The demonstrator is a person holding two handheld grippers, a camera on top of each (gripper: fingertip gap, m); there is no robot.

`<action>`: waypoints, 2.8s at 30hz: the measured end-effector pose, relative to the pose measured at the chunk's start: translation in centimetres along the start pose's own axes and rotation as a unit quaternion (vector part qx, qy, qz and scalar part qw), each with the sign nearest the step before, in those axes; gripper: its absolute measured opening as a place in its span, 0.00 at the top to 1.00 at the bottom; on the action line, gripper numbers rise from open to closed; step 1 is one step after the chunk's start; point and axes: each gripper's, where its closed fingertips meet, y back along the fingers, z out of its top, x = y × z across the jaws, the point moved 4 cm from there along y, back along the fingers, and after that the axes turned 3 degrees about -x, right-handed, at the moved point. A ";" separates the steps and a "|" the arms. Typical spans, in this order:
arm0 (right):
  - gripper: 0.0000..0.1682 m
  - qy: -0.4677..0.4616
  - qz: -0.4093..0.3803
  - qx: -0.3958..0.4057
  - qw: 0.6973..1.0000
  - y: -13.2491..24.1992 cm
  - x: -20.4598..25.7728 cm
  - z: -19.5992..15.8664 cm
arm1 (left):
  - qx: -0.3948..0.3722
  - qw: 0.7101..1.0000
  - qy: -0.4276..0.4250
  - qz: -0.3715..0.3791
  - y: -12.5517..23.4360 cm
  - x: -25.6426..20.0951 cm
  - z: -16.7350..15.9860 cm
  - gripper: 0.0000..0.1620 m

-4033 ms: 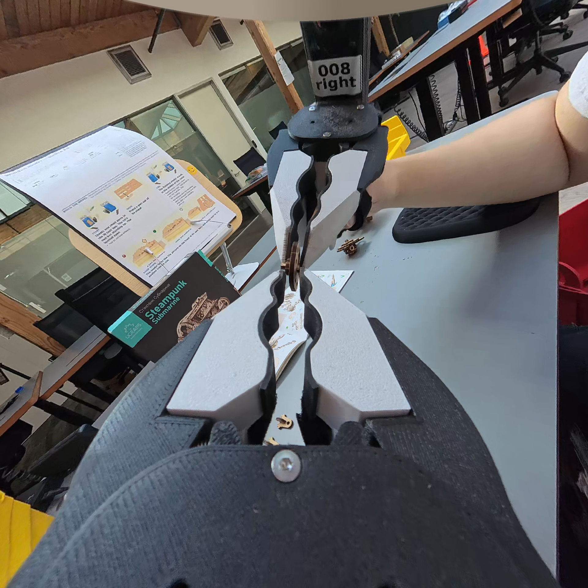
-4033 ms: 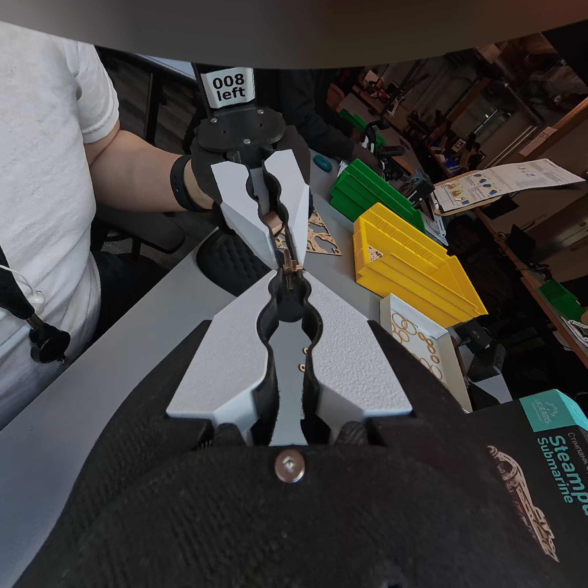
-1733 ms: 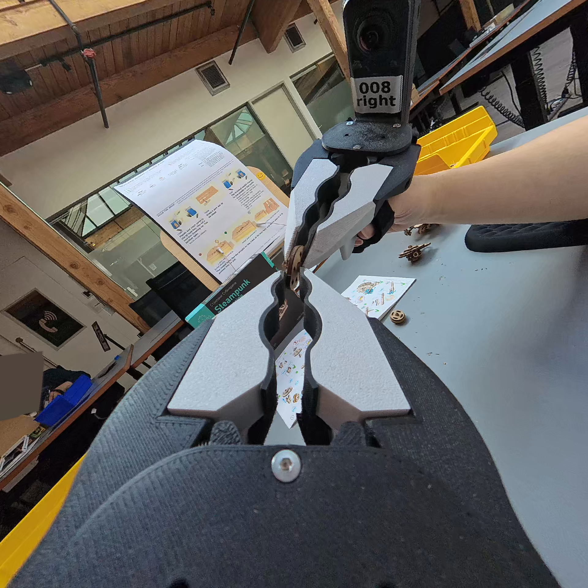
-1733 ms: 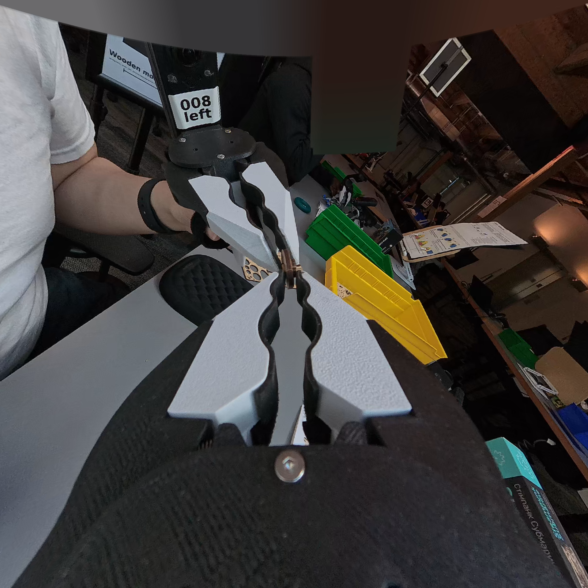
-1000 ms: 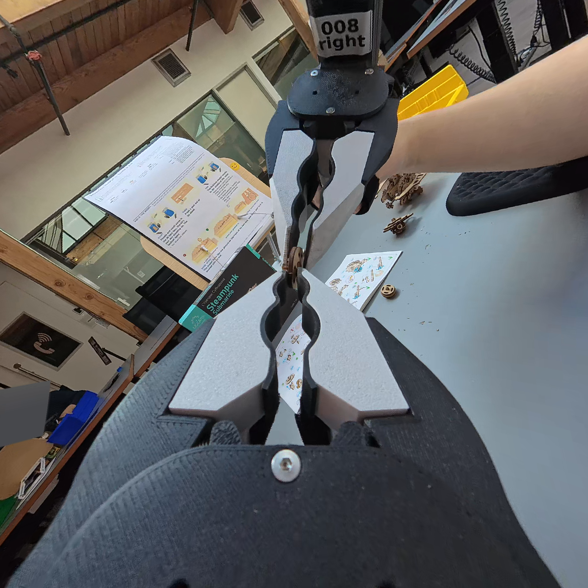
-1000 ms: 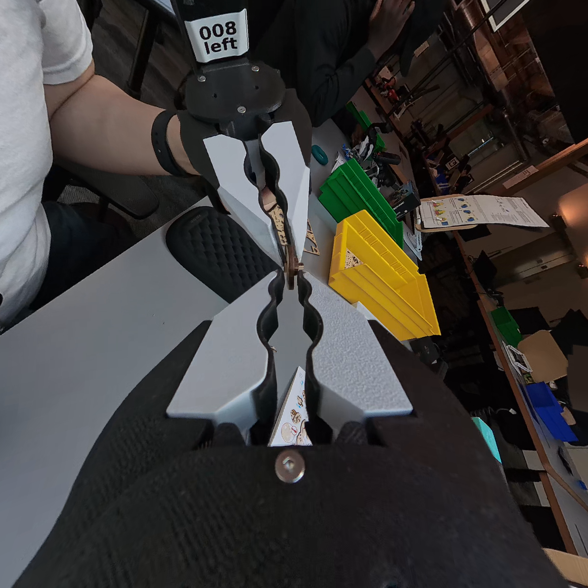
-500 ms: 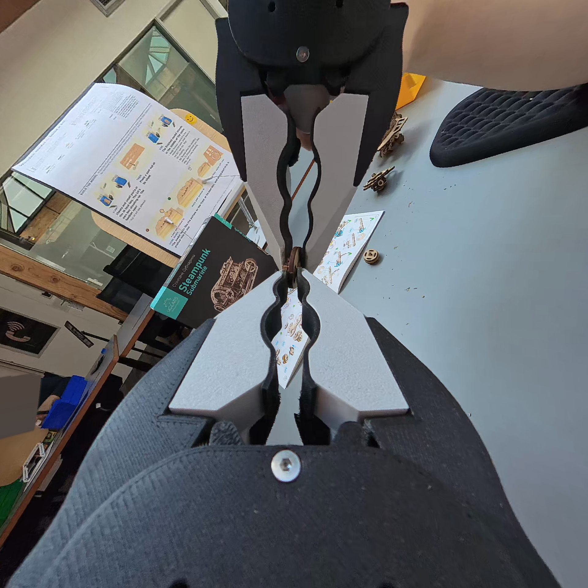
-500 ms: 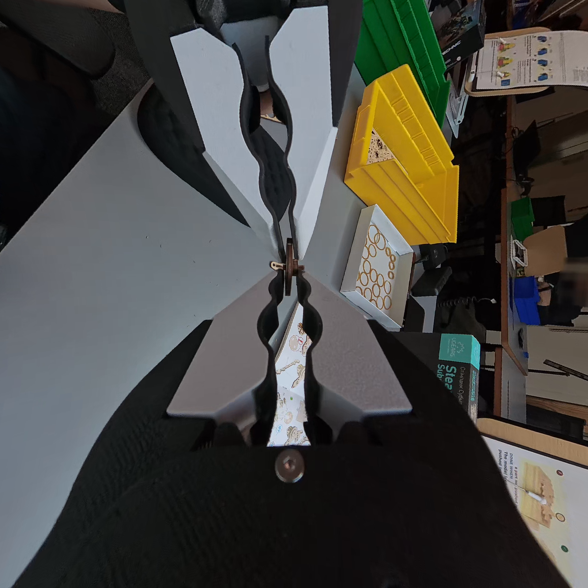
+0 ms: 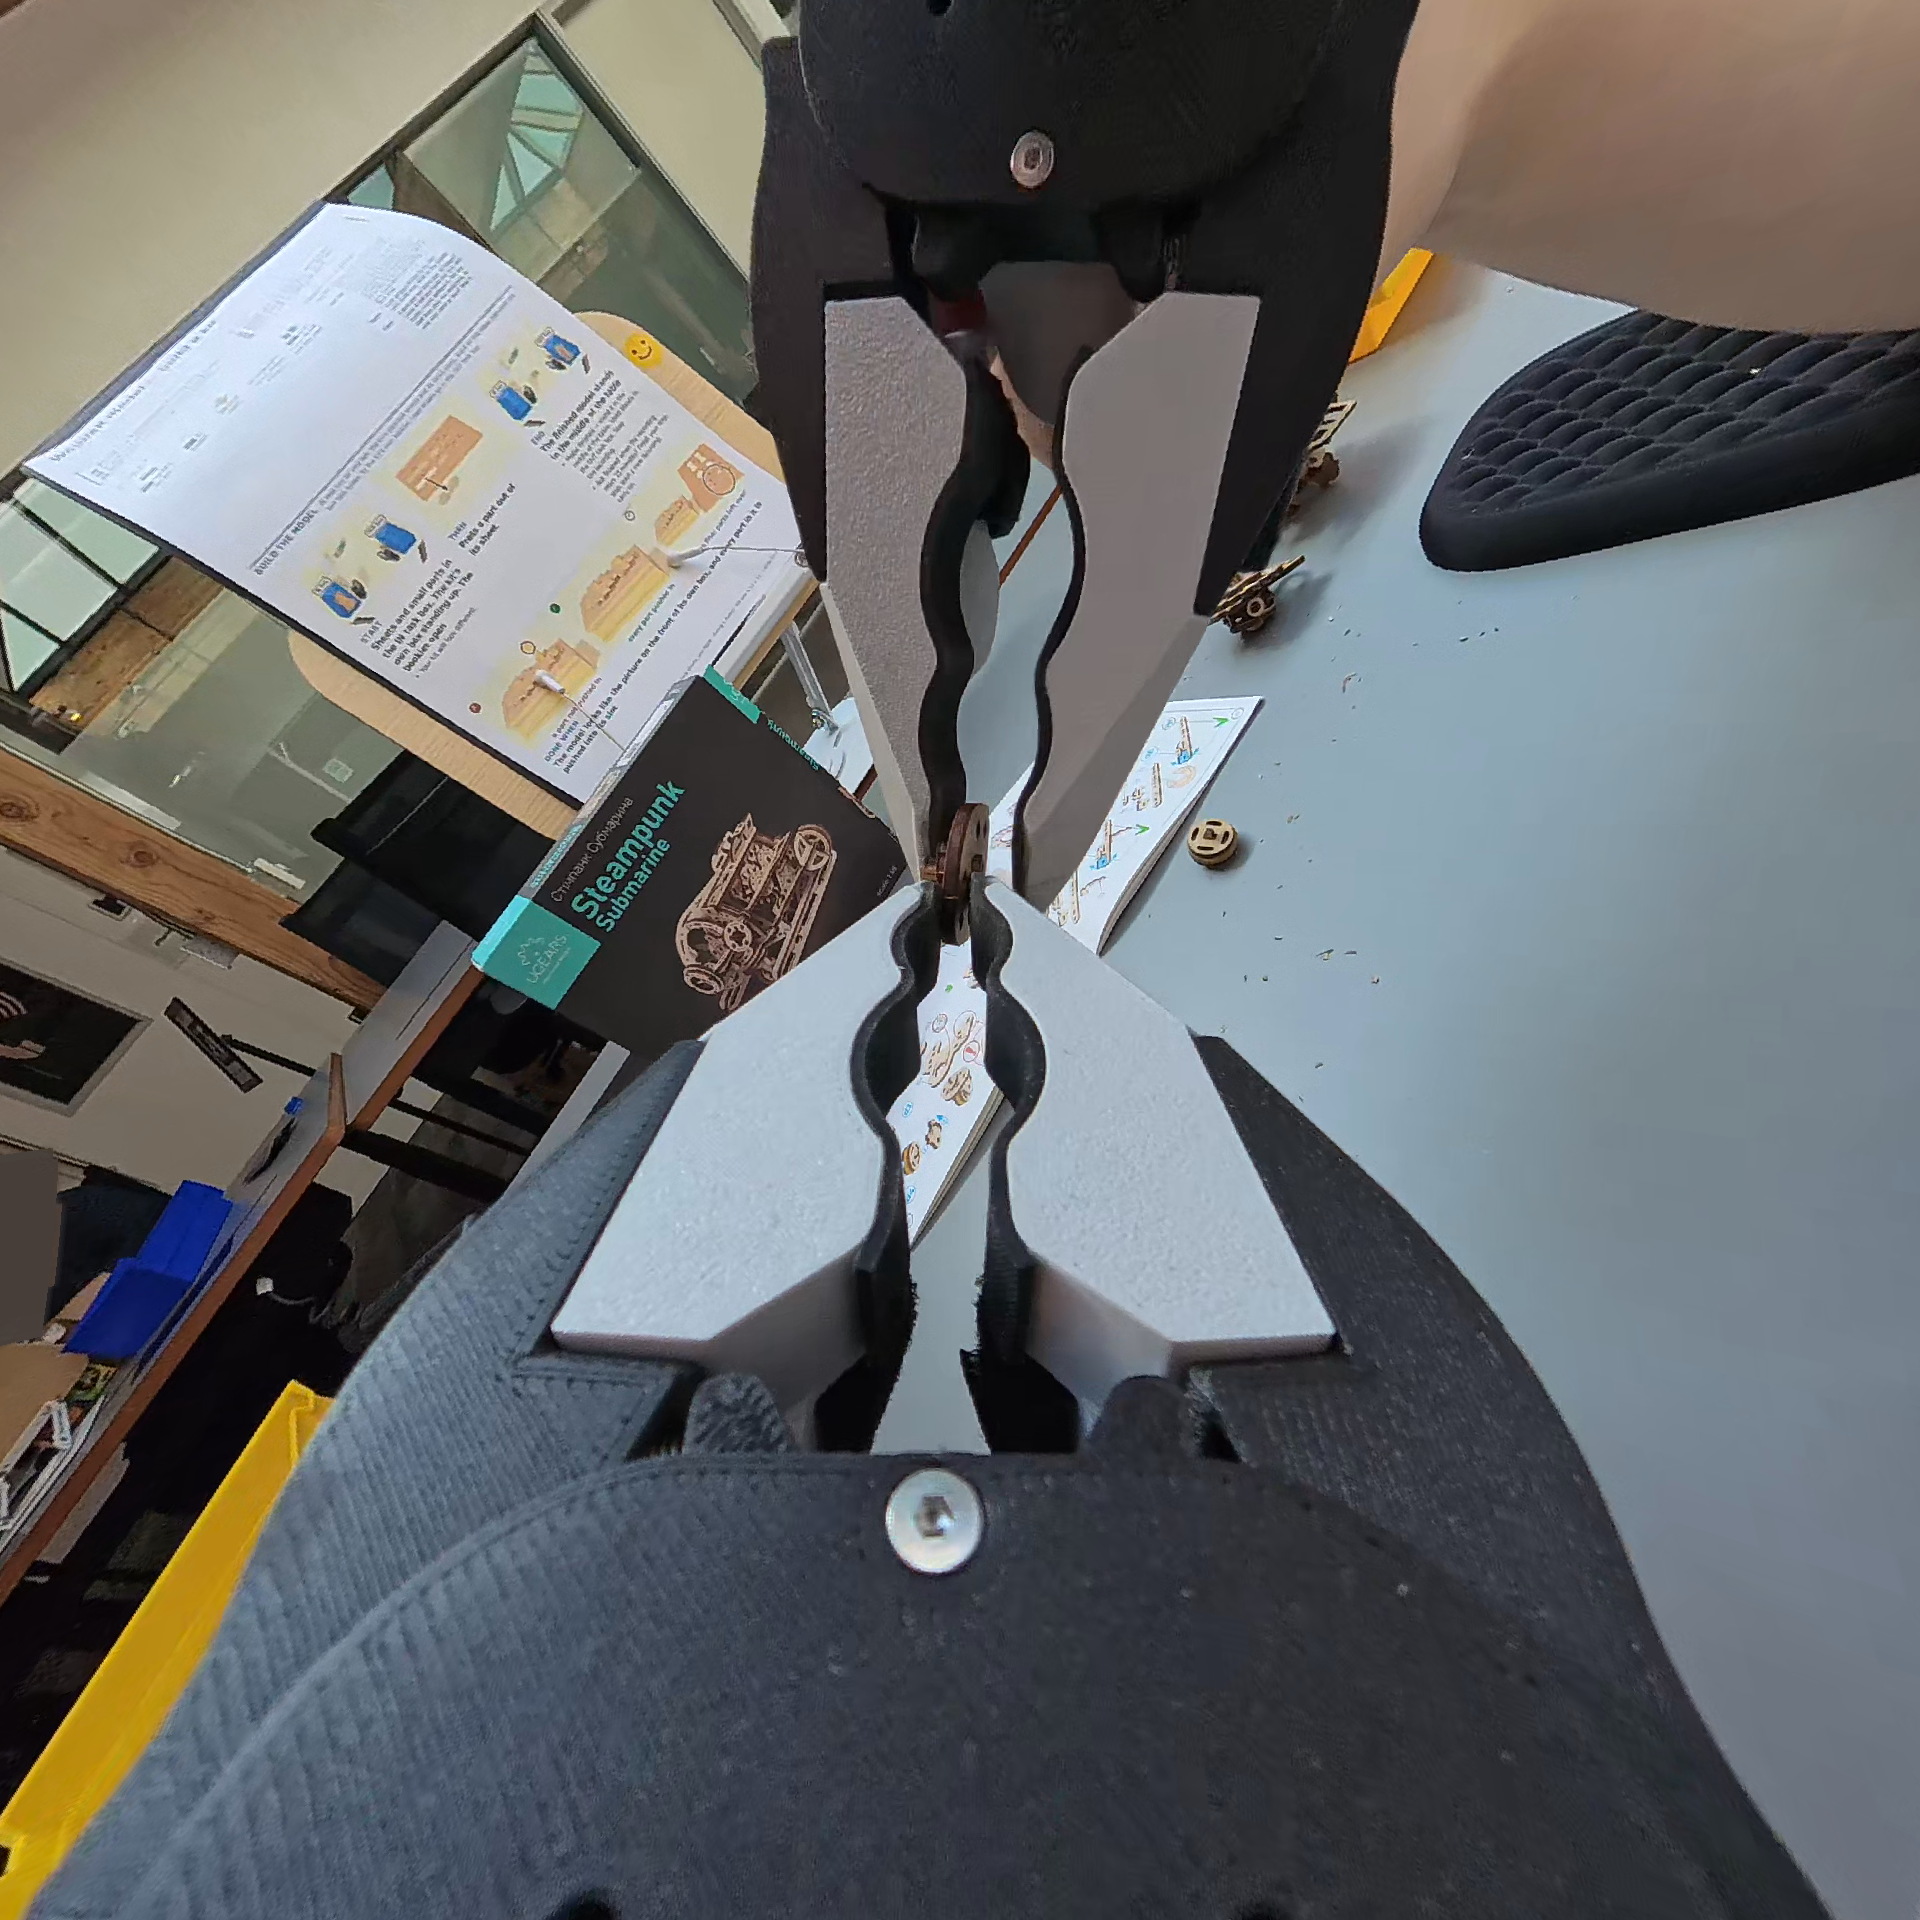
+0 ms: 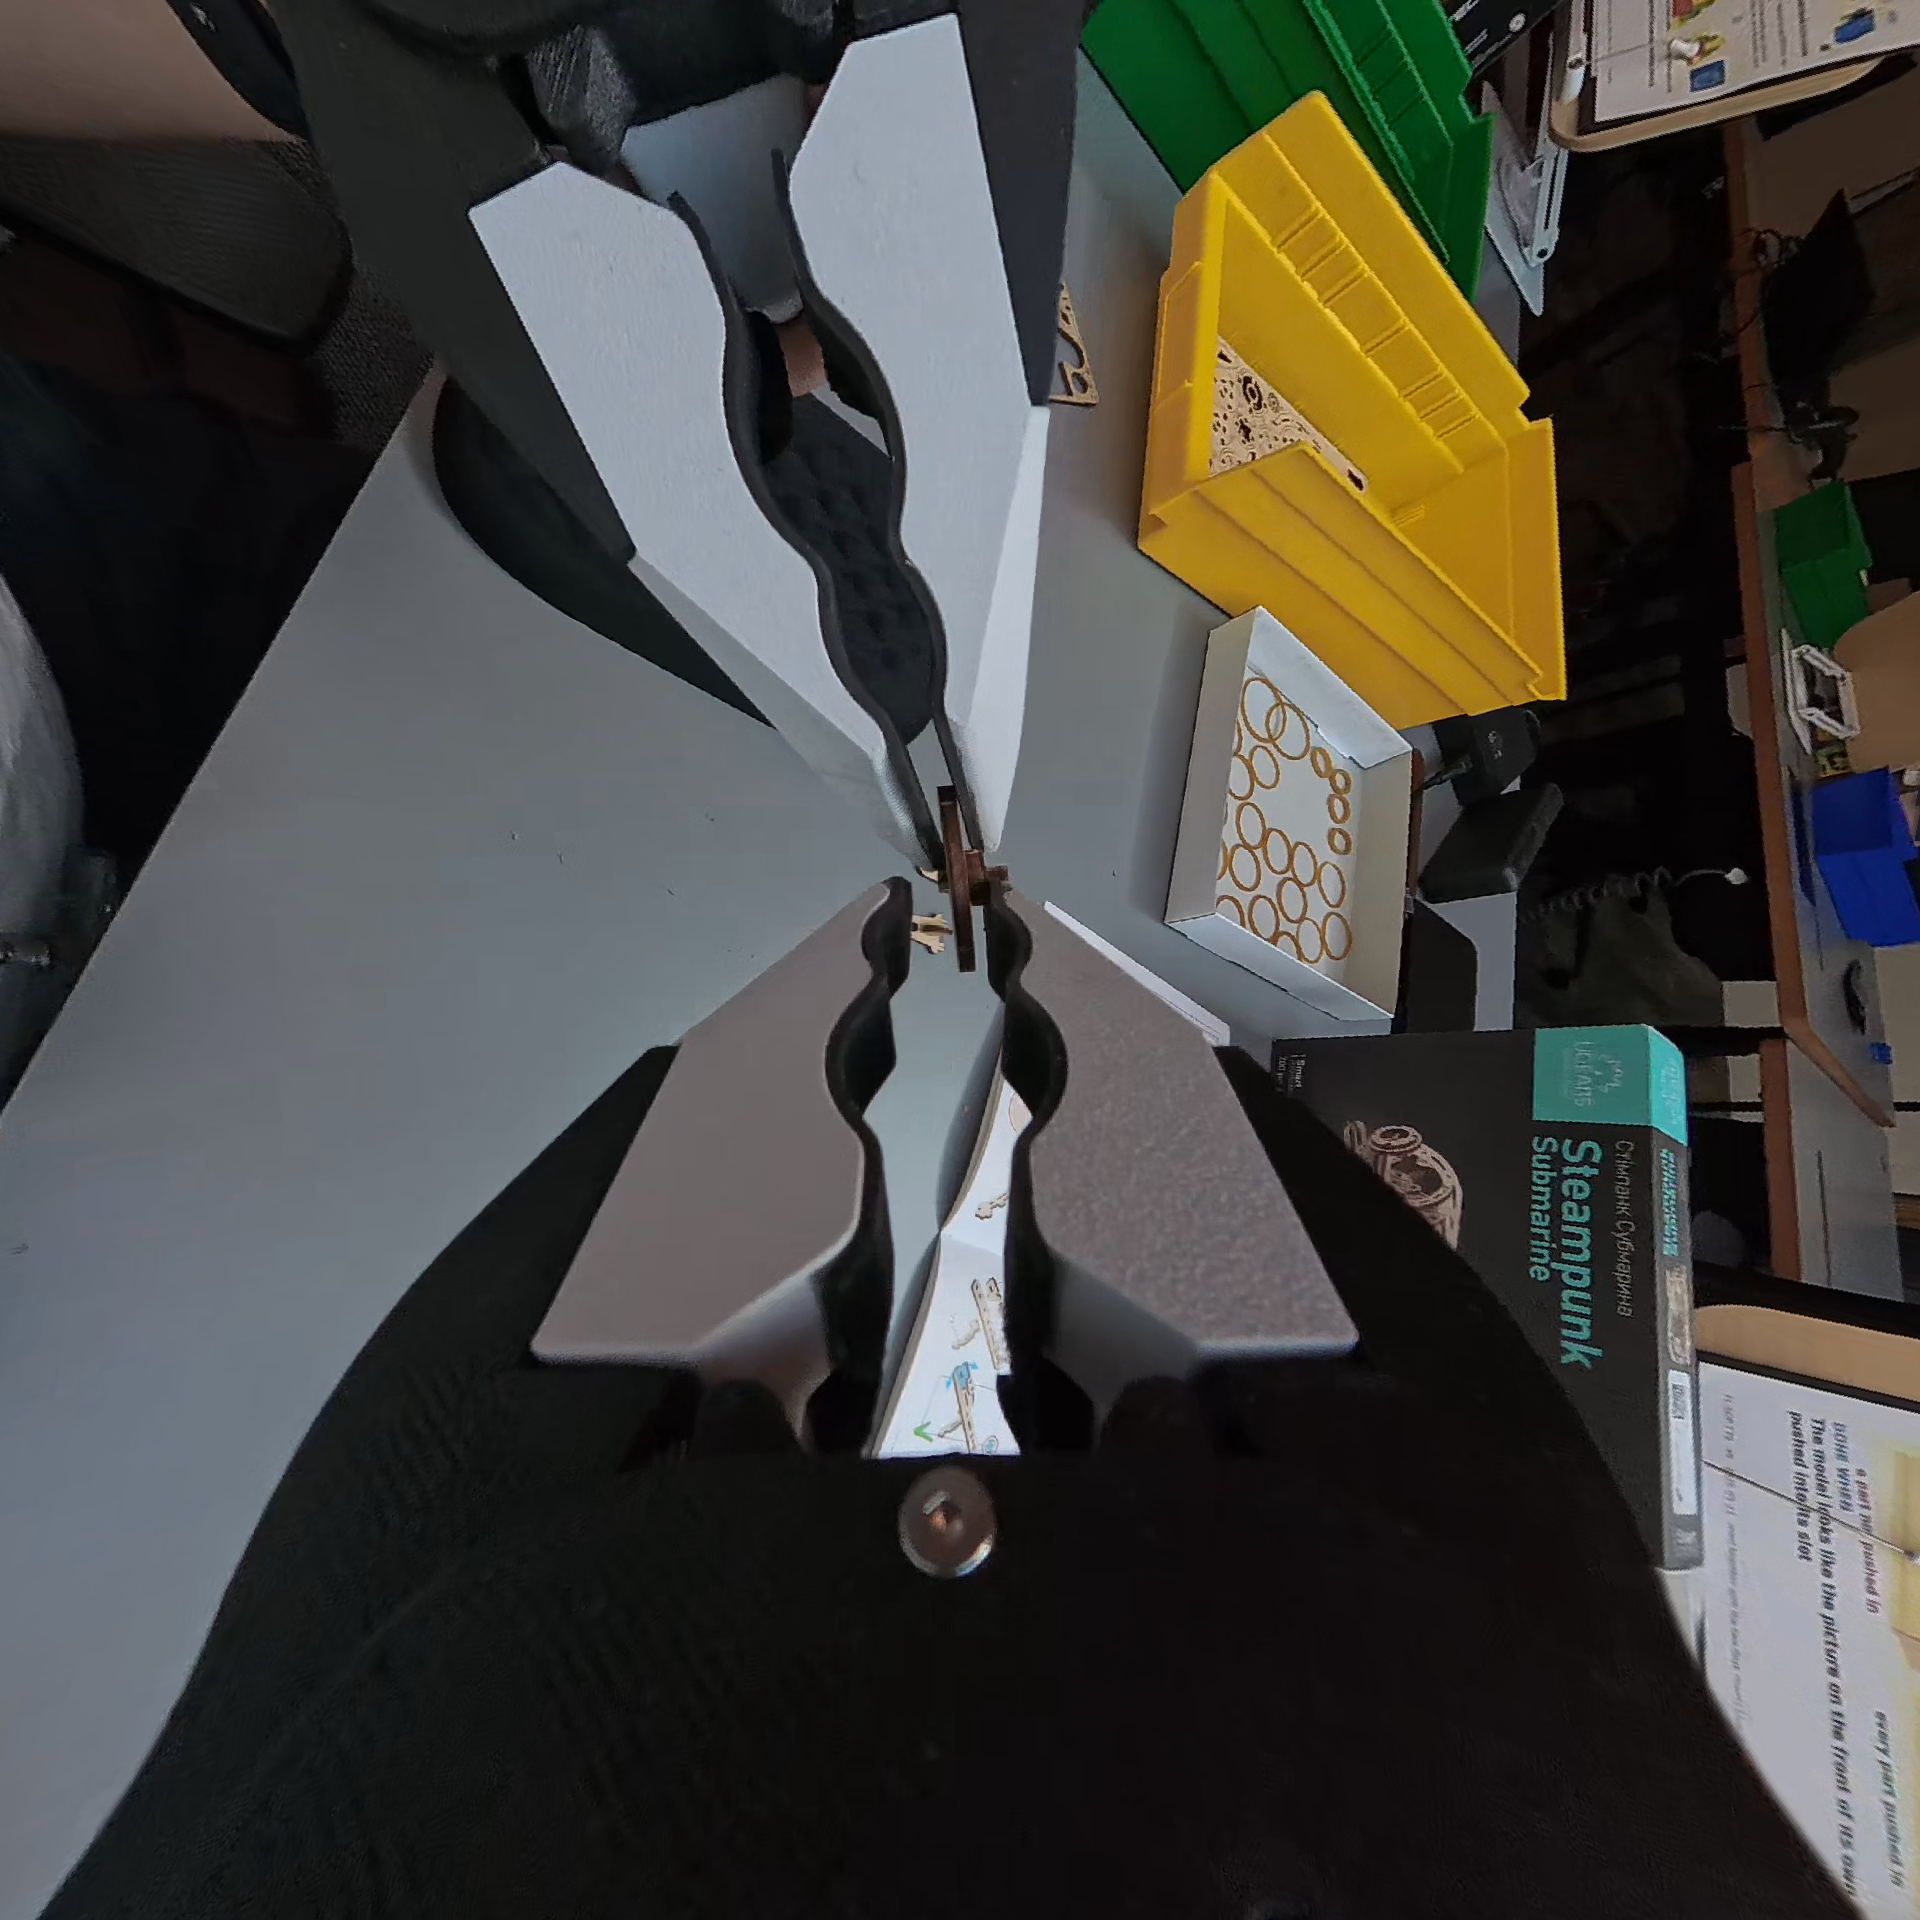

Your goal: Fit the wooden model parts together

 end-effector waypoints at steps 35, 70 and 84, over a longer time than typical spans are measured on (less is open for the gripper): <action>0.96 0.042 -0.018 -0.019 0.999 0.1 -0.2 0.2 | -0.039 0.999 -0.014 -0.006 0.2 0.0 0.1 0.97; 0.97 0.034 -0.030 -0.009 0.999 -0.4 -0.3 0.0 | -0.040 0.999 0.008 0.000 0.1 0.2 -0.4 0.98; 0.96 -0.058 0.027 -0.063 0.996 -0.3 -0.7 0.0 | -0.062 0.994 0.085 -0.035 0.2 0.7 -0.3 0.98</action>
